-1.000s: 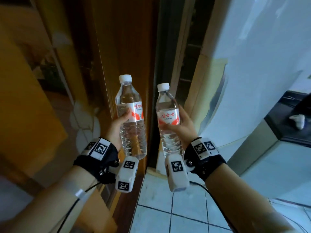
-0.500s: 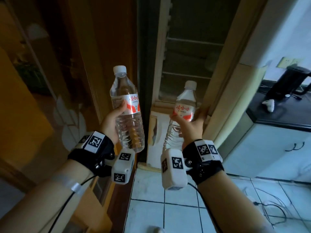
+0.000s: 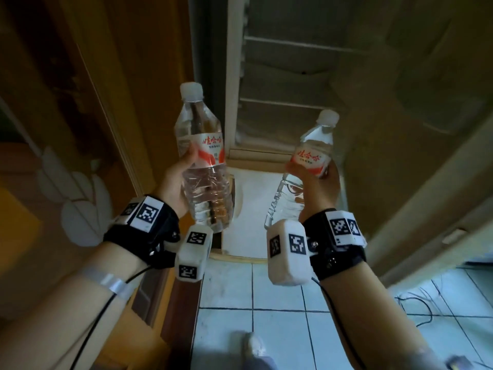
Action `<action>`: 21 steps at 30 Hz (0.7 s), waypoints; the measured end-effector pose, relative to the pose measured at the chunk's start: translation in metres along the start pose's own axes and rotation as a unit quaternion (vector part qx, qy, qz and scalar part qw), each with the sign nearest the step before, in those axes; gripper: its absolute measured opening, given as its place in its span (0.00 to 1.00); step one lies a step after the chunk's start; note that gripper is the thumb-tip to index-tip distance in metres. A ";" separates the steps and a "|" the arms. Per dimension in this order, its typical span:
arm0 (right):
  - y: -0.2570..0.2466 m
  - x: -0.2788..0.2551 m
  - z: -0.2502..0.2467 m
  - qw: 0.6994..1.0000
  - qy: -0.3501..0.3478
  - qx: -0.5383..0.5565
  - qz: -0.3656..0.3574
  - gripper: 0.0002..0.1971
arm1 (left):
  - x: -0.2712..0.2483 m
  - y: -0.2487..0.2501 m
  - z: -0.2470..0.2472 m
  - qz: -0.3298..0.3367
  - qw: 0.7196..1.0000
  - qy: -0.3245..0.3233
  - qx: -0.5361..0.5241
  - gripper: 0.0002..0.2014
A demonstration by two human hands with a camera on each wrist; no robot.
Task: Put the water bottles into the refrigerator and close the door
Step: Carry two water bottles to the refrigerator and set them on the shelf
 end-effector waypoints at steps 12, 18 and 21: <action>-0.061 0.195 -0.018 0.996 -0.006 0.060 -0.062 0.41 | 0.212 0.000 0.082 -0.056 0.994 -0.091 0.006 0.22; -0.132 0.300 -0.020 0.989 -0.065 0.047 -0.126 0.21 | 0.324 0.039 0.119 0.024 0.992 -0.118 0.048 0.28; -0.161 0.341 -0.006 0.981 -0.097 0.045 -0.165 0.28 | 0.368 0.060 0.122 0.069 0.991 -0.099 0.055 0.38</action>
Point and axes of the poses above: each hand's wrist, its own x-axis towards the middle knuckle, its own z-axis out of the palm, y = z × x, the point moved 7 cm from there along x, towards the middle knuckle, and after that the axes turned 8 degrees about -y, right-handed, at the moved point
